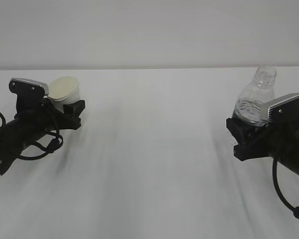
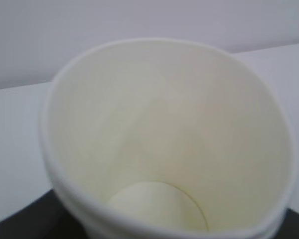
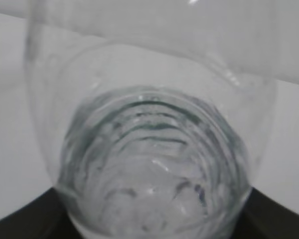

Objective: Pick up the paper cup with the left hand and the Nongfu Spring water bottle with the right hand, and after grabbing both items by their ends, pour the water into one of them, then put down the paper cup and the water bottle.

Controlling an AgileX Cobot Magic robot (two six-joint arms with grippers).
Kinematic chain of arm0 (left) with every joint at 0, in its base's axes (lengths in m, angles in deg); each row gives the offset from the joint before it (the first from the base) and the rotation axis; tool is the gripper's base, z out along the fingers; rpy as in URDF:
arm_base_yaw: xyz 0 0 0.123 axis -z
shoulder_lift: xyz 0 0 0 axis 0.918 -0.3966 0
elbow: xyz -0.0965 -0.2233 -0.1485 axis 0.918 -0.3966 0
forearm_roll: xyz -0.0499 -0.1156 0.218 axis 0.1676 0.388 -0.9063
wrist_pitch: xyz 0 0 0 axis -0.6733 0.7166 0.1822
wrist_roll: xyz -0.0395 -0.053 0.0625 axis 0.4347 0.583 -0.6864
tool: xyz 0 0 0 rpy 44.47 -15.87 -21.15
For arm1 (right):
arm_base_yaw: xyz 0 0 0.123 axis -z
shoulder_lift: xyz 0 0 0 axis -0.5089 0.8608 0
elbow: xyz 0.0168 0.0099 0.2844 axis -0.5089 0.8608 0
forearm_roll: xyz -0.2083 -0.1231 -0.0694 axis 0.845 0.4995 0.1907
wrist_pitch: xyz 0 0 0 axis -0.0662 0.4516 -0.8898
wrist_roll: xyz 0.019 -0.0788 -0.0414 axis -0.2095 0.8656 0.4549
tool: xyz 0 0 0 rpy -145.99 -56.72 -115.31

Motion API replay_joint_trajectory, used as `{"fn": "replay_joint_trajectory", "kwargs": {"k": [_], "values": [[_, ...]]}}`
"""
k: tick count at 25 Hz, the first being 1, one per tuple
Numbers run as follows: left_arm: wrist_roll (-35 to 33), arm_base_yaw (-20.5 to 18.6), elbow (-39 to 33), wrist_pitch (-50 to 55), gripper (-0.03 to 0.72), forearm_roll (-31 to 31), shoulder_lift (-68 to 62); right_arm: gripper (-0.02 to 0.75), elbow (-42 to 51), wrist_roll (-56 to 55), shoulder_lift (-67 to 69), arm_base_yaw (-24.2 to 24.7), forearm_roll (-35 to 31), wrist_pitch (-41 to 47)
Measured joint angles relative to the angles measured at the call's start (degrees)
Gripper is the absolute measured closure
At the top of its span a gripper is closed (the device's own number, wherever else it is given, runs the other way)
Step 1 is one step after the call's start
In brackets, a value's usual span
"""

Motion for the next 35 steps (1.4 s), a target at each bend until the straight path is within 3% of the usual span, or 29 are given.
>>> {"fn": "replay_joint_trajectory", "kwargs": {"k": [17,27,35], "values": [[6.74,0.0,-14.32,-2.37,0.217,-14.04,10.64,0.282,0.1,-1.88,-5.0,0.0,5.14,5.55],[13.5,0.0,-15.87,-2.37,0.217,-29.66,11.65,0.282,0.35,-5.64,-12.32,0.0,10.35,12.56],[16.08,0.0,-15.87,-2.47,0.217,-37.87,11.65,0.282,0.35,-8.91,-13.0,0.0,14.89,13.92]]}}
